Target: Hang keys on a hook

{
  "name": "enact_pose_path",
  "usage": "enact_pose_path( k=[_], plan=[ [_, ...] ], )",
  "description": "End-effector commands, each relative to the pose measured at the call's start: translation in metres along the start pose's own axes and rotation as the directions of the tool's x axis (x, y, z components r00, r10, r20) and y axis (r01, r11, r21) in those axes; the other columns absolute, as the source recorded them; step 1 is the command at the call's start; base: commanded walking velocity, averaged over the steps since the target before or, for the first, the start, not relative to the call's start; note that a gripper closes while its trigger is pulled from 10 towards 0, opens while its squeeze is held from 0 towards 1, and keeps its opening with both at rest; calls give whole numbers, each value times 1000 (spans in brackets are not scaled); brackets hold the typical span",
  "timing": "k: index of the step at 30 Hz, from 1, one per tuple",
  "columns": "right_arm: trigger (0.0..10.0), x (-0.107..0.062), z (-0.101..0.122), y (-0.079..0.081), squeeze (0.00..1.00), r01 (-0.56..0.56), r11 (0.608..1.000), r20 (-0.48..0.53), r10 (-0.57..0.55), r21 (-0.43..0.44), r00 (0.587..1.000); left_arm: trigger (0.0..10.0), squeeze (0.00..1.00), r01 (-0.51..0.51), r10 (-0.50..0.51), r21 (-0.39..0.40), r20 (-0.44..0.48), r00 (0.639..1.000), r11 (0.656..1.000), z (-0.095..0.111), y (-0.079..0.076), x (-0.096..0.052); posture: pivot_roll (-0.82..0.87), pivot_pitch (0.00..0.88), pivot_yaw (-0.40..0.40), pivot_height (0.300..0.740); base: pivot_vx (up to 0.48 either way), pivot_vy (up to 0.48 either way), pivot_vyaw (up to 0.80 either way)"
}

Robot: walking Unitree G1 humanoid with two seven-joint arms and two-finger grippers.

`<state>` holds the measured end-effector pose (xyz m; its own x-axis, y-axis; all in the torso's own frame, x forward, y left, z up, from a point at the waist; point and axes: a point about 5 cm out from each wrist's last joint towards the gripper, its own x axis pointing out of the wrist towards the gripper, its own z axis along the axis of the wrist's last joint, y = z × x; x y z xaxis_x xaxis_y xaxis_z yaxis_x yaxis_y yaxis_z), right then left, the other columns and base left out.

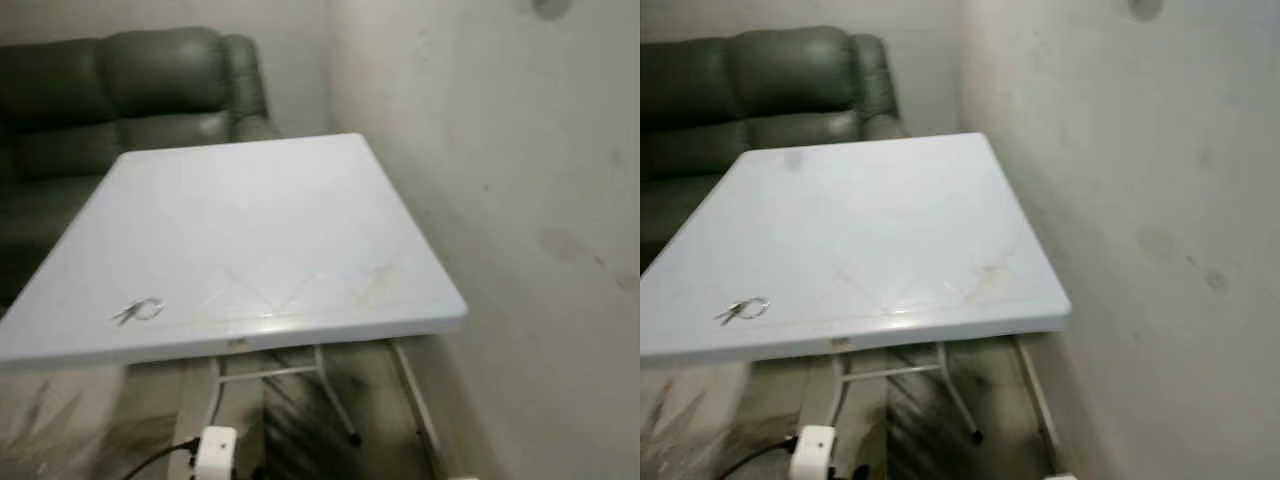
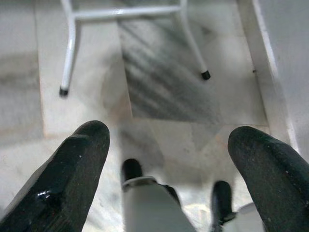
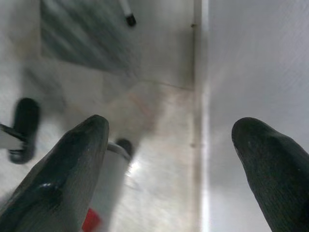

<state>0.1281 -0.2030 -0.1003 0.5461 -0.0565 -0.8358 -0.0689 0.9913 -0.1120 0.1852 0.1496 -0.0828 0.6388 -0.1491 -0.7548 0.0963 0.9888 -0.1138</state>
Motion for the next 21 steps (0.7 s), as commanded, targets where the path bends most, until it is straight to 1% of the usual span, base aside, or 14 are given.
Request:
enact_pose_path(
  k=[1,9,12,13,21],
  plan=[
    [10000,3,11,9,0,-21,1000,30,21,4,999,10000,0,-35,35,2,-7,999,999,-1,13,-3,-67,0,-23,740,0,0,800],
    [10000,3,10,10,0,-22,1000,27,22,9,999,10000,0,-42,42,-14,-6,999,999,-1,15,-3,-65,0,-24,740,0,0,800],
    [10000,3,11,10,0,-20,1000,30,19,23,999,10000,0,-43,43,-18,-7,999,999,-1,15,-3,-68,0,-22,740,0,0,800],
    [10000,3,11,10,0,-19,999,34,17,48,999,10000,0,-43,43,-20,-7,999,999,-1,15,-3,-69,0,-20,740,0,0,0],
    [10000,4,12,10,0,-17,997,39,14,69,999,10000,0,-41,41,-24,-6,999,999,-1,13,-2,-70,0,-19,740,0,0,0]
  ],
)
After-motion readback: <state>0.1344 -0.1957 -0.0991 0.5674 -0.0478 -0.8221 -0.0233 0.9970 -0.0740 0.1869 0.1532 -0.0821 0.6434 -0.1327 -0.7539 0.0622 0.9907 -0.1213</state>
